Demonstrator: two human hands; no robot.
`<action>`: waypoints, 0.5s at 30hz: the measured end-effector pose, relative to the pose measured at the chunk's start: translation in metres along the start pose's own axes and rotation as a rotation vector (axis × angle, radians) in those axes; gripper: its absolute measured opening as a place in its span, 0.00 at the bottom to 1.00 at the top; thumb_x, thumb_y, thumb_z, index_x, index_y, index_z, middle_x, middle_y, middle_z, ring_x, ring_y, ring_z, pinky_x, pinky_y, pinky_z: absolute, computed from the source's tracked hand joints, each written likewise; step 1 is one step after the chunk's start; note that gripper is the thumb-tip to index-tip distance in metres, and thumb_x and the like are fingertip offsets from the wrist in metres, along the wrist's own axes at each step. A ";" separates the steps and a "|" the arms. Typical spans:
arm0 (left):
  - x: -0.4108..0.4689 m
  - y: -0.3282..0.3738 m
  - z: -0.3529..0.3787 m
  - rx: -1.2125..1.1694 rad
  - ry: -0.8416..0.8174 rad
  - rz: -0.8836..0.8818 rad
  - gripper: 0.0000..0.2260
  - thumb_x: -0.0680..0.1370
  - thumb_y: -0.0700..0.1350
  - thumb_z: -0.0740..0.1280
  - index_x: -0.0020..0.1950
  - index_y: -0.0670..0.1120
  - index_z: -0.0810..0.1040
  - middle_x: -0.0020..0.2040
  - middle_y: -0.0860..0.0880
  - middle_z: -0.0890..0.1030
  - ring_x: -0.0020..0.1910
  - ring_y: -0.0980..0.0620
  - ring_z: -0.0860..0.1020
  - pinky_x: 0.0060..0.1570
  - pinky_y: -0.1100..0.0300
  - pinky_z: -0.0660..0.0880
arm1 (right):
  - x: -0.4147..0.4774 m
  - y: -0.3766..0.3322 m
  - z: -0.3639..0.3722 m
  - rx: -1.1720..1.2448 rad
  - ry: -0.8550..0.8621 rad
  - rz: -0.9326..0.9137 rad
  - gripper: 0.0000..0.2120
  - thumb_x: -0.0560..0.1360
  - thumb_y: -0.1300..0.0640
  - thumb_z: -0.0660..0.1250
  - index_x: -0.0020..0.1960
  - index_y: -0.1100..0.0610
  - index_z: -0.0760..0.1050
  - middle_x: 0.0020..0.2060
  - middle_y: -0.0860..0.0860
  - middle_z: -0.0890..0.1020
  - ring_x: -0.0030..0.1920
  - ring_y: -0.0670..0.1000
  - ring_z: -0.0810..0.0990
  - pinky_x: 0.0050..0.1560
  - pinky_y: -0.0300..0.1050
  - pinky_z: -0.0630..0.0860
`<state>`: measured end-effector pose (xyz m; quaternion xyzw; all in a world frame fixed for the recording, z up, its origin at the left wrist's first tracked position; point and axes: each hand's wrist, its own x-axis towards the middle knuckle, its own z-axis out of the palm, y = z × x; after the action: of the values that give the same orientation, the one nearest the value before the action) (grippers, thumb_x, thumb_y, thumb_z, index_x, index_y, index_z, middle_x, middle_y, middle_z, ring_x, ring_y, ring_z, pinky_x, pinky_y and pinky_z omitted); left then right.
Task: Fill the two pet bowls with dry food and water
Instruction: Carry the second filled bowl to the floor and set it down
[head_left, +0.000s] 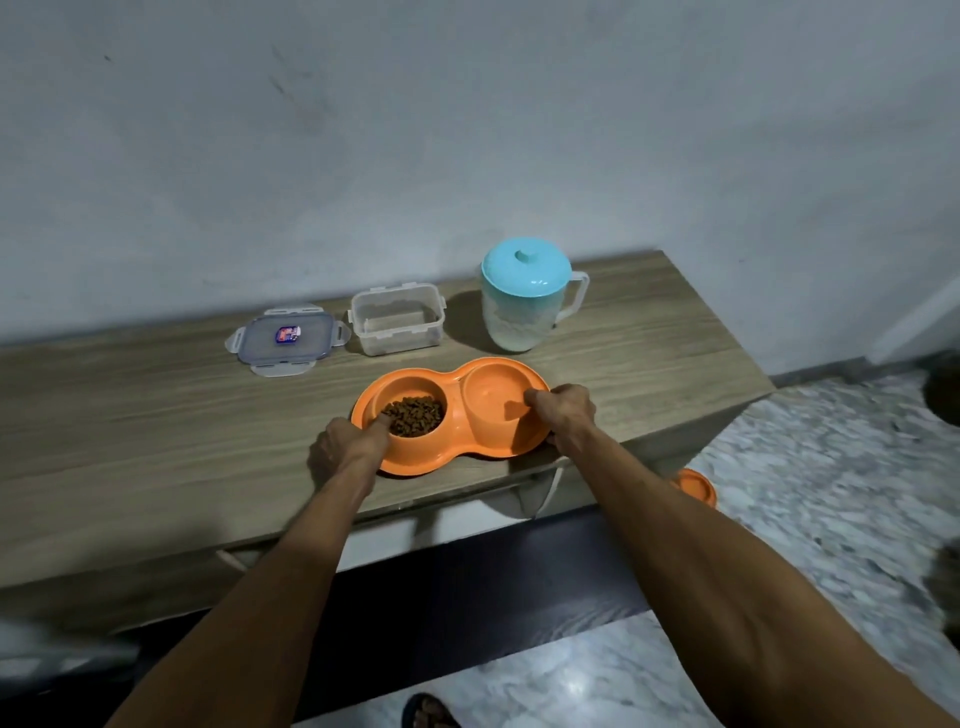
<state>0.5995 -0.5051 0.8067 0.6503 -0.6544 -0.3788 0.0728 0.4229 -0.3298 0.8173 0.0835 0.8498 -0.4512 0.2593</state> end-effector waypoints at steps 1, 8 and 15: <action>-0.007 0.004 0.003 -0.006 -0.004 0.003 0.22 0.69 0.61 0.71 0.47 0.41 0.83 0.45 0.40 0.84 0.45 0.38 0.82 0.46 0.49 0.79 | 0.001 0.003 -0.009 0.011 0.000 -0.002 0.21 0.68 0.49 0.74 0.56 0.61 0.79 0.54 0.59 0.82 0.53 0.61 0.80 0.55 0.59 0.81; -0.081 0.034 0.056 -0.101 -0.060 0.059 0.21 0.71 0.57 0.72 0.50 0.39 0.82 0.51 0.40 0.83 0.49 0.38 0.81 0.45 0.52 0.76 | 0.009 0.035 -0.108 0.075 0.042 -0.016 0.21 0.71 0.51 0.74 0.58 0.63 0.78 0.53 0.60 0.82 0.52 0.60 0.82 0.51 0.59 0.83; -0.176 0.069 0.139 -0.165 -0.098 0.121 0.22 0.70 0.54 0.74 0.52 0.37 0.81 0.58 0.37 0.80 0.55 0.37 0.79 0.50 0.52 0.75 | 0.029 0.087 -0.237 0.134 0.109 0.006 0.23 0.65 0.51 0.76 0.55 0.63 0.80 0.52 0.59 0.83 0.52 0.61 0.82 0.46 0.59 0.84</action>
<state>0.4886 -0.2987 0.8196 0.5821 -0.6619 -0.4576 0.1168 0.3438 -0.0902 0.8481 0.1277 0.8302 -0.5012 0.2080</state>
